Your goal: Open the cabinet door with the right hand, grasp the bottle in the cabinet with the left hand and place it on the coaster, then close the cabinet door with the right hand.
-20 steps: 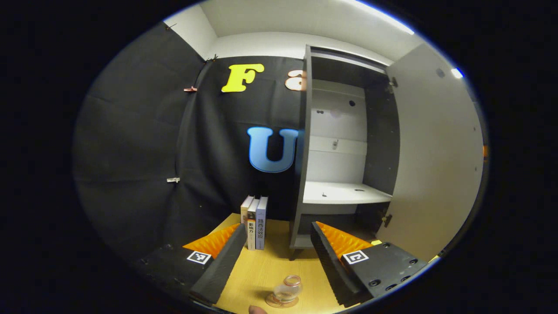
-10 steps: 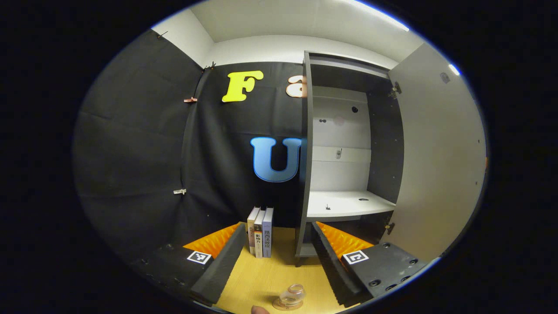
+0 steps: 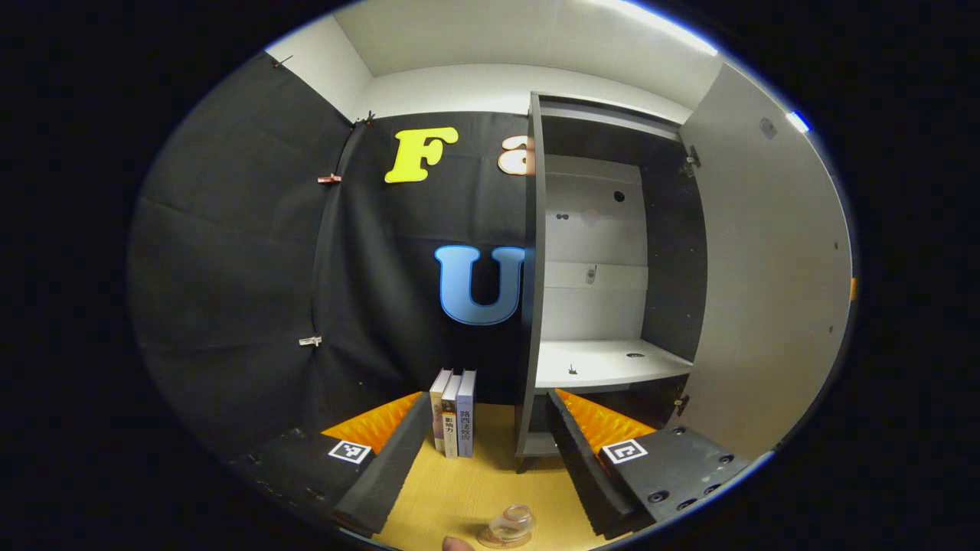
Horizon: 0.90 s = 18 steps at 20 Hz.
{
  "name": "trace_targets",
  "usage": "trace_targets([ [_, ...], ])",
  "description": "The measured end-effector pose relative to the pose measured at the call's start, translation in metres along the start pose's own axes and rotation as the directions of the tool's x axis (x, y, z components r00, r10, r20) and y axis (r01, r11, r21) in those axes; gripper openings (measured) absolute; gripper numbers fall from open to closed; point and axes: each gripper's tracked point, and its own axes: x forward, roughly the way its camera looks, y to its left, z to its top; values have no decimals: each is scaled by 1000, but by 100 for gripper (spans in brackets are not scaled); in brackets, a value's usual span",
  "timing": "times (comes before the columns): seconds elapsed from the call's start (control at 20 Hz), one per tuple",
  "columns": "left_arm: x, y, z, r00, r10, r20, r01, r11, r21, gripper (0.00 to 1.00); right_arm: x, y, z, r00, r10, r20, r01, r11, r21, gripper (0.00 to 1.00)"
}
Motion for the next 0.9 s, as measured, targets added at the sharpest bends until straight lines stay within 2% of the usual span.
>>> trace_targets([
  [0.2,-1,4,-1,1000,-4,6,4,1000,5,94,2,46,-7,995,95,-16,-95,995,10,96],
  [0.25,-1,6,-2,1000,-2,5,2,1000,3,91,3,57,-9,993,116,-23,-116,993,13,96],
  [0.3,-1,8,-4,1000,3,0,-3,1000,-1,94,3,68,-10,990,137,-29,-136,991,14,96],
  [0.7,-1,23,-4,1000,19,8,-19,1000,0,94,19,133,-20,975,220,-38,-219,975,31,96],
  [0.9,-1,30,-5,1000,27,9,-27,1000,2,94,23,170,-33,957,284,-62,-284,959,8,97],
])
